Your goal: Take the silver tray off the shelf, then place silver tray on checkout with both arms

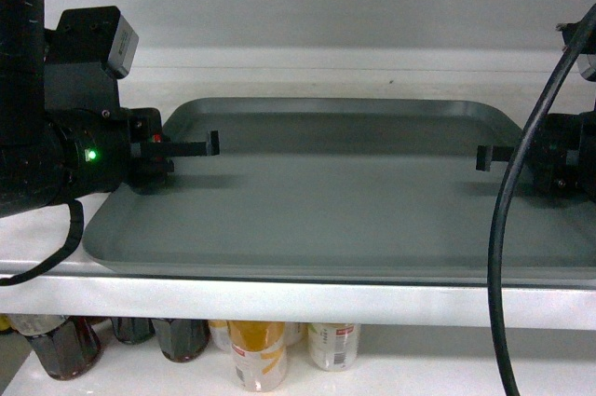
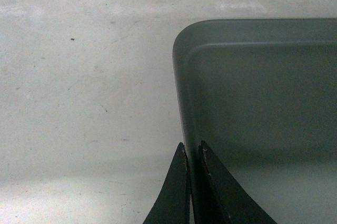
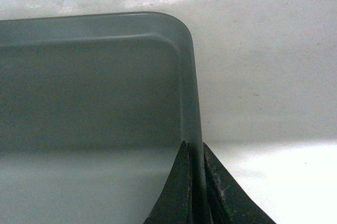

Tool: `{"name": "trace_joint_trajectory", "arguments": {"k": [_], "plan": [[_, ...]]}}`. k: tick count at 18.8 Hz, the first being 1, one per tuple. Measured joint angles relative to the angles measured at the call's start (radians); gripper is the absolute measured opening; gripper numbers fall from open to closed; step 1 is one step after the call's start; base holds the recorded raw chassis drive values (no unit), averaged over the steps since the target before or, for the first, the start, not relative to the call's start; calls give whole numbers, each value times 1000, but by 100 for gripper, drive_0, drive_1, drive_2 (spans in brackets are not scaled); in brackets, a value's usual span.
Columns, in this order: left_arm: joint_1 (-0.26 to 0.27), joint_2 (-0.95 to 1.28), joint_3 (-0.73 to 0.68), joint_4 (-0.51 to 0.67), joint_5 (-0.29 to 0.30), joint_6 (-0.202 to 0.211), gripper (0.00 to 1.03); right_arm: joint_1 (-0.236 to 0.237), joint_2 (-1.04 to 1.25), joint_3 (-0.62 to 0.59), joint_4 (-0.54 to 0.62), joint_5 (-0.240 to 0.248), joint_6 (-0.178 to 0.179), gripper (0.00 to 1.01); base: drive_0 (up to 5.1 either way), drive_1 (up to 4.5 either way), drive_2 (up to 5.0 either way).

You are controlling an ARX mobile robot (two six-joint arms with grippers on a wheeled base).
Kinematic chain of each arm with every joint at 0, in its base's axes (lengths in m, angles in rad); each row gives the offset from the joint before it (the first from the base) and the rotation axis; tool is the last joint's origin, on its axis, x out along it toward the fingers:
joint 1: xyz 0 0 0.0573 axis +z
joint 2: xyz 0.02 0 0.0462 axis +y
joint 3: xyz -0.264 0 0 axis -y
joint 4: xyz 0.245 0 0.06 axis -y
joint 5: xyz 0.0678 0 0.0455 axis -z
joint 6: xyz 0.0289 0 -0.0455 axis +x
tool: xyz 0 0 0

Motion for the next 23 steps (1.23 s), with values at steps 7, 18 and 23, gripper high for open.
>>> {"name": "trace_joint_trajectory", "arguments": {"k": [7, 18, 23], "plan": [[0, -27, -11, -24, -5, 19, 3, 0, -23, 0, -33, -6, 3, 3, 0, 0, 0], [-23, -182, 16, -131, -38, 94, 3, 0, -177, 40, -214, 3, 19, 3, 0, 0, 0], [-24, -241, 46, -187, -40, 96, 3, 0, -241, 89, -281, 8, 6, 3, 0, 0, 0]]}}
